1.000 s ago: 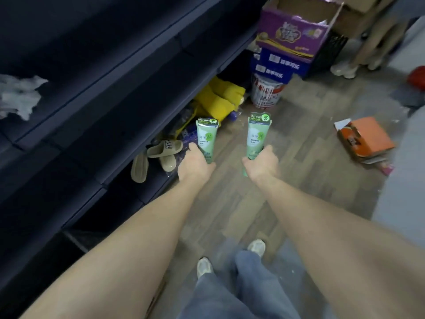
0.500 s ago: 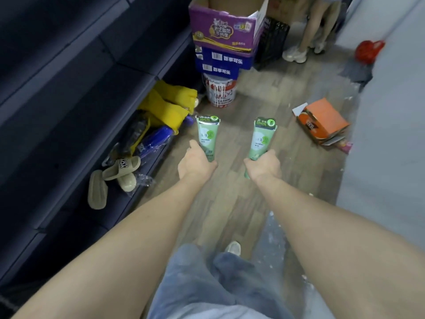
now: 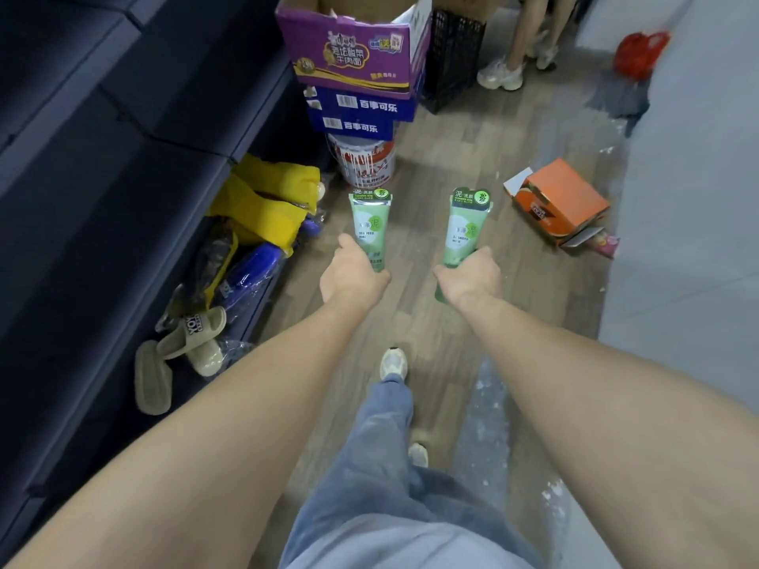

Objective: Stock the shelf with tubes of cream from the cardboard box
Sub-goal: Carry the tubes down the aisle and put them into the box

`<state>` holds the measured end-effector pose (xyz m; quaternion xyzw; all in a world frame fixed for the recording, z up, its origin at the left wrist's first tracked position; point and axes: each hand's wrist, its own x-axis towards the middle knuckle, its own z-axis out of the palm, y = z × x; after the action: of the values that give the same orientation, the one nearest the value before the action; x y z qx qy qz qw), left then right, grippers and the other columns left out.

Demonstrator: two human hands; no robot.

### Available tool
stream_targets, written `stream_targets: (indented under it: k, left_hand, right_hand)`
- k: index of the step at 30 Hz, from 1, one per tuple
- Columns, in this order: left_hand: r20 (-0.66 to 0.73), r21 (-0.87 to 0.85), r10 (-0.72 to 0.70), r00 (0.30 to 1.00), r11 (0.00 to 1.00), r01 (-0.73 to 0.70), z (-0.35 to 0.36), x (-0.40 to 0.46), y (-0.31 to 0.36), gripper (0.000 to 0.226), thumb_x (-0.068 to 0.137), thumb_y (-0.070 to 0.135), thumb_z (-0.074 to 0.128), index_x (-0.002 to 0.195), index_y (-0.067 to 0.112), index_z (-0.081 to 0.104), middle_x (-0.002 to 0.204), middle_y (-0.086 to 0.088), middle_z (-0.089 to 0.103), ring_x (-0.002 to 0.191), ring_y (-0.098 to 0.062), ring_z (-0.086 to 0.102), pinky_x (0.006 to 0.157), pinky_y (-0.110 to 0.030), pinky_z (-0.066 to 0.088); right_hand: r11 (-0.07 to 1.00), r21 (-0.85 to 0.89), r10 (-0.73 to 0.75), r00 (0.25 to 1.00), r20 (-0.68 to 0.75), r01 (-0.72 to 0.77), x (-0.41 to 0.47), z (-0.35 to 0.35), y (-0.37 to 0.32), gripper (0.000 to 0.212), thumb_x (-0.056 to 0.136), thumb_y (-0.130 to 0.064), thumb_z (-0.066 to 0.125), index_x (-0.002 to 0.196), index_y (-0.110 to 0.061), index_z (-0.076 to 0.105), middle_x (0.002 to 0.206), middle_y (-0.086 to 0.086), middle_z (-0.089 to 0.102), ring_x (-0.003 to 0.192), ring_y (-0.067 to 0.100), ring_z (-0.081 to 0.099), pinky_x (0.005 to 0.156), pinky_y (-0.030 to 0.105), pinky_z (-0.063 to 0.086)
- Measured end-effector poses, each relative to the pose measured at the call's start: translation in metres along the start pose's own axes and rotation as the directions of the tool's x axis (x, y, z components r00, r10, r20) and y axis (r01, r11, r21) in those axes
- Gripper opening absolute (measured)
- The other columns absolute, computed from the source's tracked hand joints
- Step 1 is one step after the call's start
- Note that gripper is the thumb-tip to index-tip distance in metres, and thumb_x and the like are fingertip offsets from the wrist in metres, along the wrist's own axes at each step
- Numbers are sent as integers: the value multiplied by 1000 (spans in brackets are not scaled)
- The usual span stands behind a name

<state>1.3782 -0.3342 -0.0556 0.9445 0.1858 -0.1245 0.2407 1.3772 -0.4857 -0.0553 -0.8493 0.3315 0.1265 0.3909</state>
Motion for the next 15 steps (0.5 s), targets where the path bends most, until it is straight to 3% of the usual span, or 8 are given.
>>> stream_targets:
  k: [15]
  left_hand:
    - [38, 28, 12, 999, 1000, -13, -14, 205, 105, 61, 80, 39, 74, 117, 9, 36, 117, -12, 59, 108, -34, 60, 79, -39, 45]
  right_hand:
    - [1000, 22, 6, 1000, -20, -6, 176, -5, -130, 51, 84, -21, 68, 127, -4, 46, 123, 14, 60, 115, 31, 58, 82, 29, 43]
